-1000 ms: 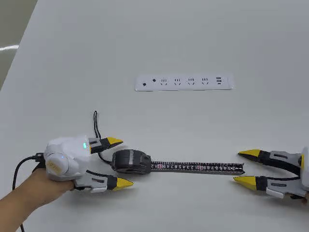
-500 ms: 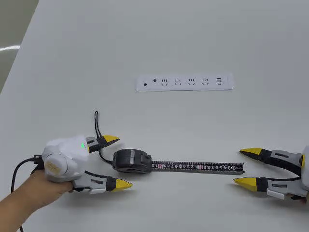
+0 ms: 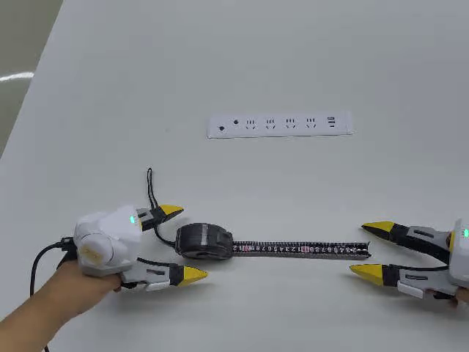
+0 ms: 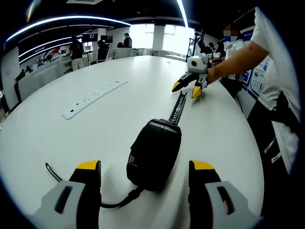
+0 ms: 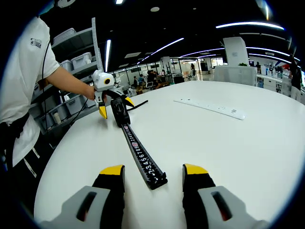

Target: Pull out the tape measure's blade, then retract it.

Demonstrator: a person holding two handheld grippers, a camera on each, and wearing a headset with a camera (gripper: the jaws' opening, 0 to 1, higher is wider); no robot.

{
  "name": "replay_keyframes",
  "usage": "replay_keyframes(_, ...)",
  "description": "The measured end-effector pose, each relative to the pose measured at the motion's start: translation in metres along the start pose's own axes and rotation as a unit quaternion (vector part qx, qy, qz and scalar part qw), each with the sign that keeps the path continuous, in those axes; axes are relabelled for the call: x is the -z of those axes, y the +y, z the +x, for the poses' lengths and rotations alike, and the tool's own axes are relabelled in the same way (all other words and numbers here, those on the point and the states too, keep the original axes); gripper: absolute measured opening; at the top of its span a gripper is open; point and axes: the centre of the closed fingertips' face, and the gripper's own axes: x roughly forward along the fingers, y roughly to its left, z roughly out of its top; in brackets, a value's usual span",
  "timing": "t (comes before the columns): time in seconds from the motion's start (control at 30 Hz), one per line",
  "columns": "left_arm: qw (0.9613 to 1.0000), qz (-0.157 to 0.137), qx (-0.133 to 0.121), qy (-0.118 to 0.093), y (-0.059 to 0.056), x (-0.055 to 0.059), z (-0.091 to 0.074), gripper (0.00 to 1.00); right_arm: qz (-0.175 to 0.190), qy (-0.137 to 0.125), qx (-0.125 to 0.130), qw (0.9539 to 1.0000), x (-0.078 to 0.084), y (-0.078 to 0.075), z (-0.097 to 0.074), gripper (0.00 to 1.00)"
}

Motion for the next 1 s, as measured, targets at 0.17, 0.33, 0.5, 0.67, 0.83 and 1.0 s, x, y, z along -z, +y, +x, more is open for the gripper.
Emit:
replay_keyframes(0.17, 0.9996, -0.019, -0.02, -0.008, 0.0041, -0.0015, -0.0004, 0.73, 0.007, 0.002, 0.021, 0.9997, -0.0023, -0.0009, -0.0009, 0.5)
replay_keyframes(0.33, 0.9987, -0.034, -0.037, -0.01, 0.0029, -0.0009, -0.0005, 0.74, 0.017, 0.008, 0.052, 0.9985, -0.0035, -0.005, -0.0009, 0.51)
replay_keyframes(0.5, 0.9971, -0.049, -0.057, -0.01, 0.0033, 0.0001, -0.0009, 0.73, 0.03, 0.01, 0.076, 0.9966, -0.0077, -0.0084, -0.0001, 0.53)
replay_keyframes(0.67, 0.9952, -0.065, -0.072, -0.015, 0.0025, -0.001, -0.0019, 0.73, 0.04, 0.02, 0.089, 0.995, -0.0077, -0.0087, 0.0009, 0.54)
replay_keyframes(0.83, 0.9942, -0.074, -0.074, -0.023, -0.0002, -0.0037, -0.0031, 0.73, 0.043, 0.023, 0.093, 0.9945, -0.0074, -0.0074, -0.0006, 0.54)
replay_keyframes(1.0, 0.9936, -0.077, -0.078, -0.028, -0.0052, -0.0055, -0.0092, 0.73, 0.044, 0.017, 0.1, 0.9939, -0.01, -0.0017, -0.0055, 0.55)
